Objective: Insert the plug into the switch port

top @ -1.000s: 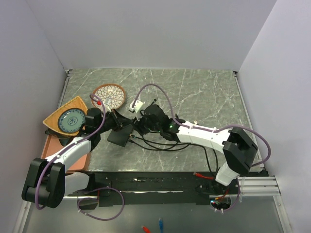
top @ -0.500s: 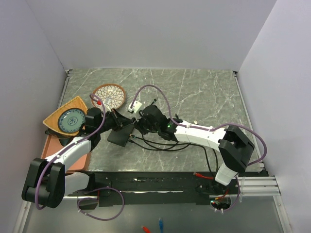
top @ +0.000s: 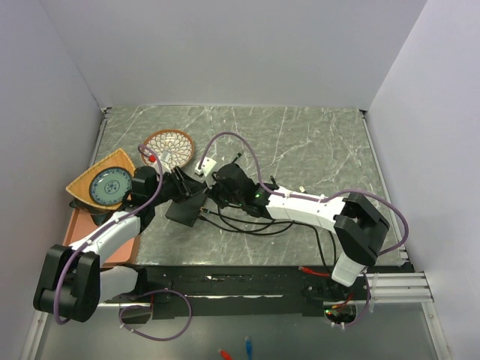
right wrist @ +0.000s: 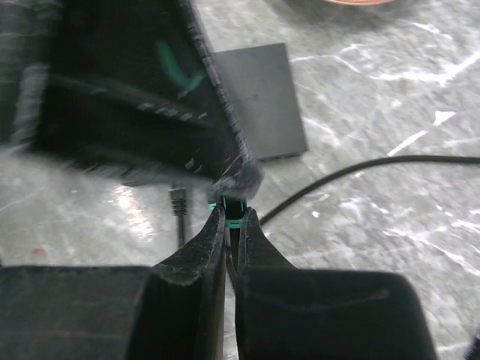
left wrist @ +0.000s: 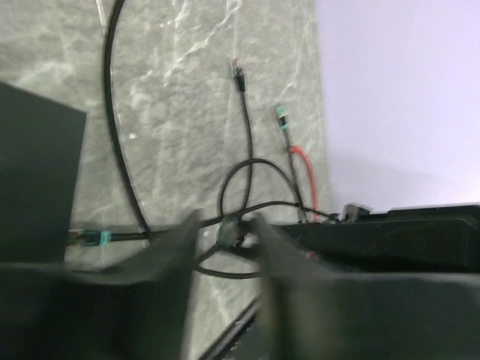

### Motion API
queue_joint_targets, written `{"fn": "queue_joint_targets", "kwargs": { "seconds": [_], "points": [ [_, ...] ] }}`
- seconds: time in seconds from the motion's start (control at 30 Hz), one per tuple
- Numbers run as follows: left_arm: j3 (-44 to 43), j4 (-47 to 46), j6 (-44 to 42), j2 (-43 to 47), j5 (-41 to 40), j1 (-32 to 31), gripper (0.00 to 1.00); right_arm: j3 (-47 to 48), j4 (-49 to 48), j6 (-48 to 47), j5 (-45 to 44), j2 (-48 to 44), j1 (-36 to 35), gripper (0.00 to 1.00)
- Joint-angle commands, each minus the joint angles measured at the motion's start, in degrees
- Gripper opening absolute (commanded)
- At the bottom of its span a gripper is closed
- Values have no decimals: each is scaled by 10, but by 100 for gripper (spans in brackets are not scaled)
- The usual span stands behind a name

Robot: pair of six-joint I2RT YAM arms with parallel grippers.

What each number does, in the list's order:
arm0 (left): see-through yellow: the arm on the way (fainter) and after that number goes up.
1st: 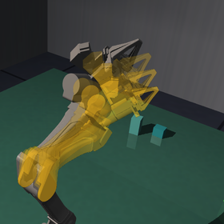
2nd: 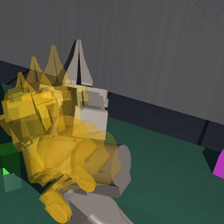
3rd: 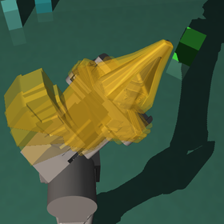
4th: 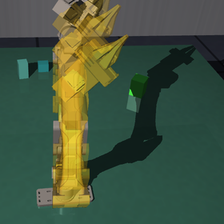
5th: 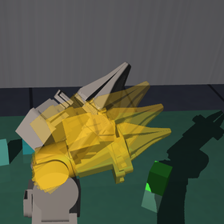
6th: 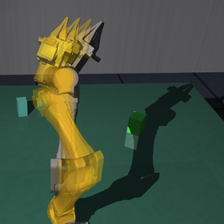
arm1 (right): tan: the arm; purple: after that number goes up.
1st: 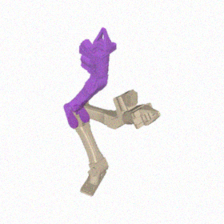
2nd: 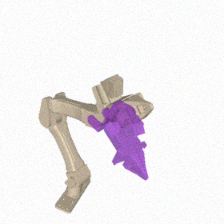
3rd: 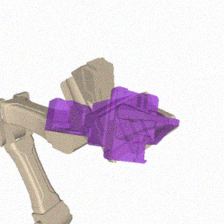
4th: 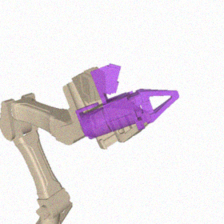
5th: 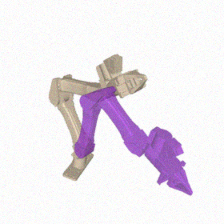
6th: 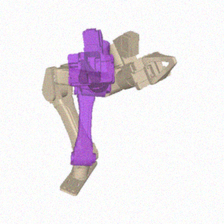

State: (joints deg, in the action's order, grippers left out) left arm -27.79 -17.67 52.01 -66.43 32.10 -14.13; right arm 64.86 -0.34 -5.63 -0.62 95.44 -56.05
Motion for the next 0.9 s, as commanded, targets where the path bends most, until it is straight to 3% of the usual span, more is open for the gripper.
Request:
{"fn": "queue_joint_targets", "kwargs": {
  "seconds": [0.0,0.03,0.13,0.23,0.53,0.87],
  "points": [
    [-33,41,-30,28,-34,-3,56,11,-14,1,-32,3,4,0],
    [-38,53,-36,32,-45,-3,70,9,-12,-1,-33,4,4,0],
    [-53,89,-48,53,-92,-4,89,6,-8,-5,-38,11,4,0],
    [-67,125,-61,77,-151,-3,98,6,-5,-10,-39,16,4,0],
    [-111,231,-136,54,-296,2,99,53,28,-19,17,83,12,0],
    [-78,148,-149,-45,-218,55,98,102,58,-25,55,173,17,0]
  ]
}}
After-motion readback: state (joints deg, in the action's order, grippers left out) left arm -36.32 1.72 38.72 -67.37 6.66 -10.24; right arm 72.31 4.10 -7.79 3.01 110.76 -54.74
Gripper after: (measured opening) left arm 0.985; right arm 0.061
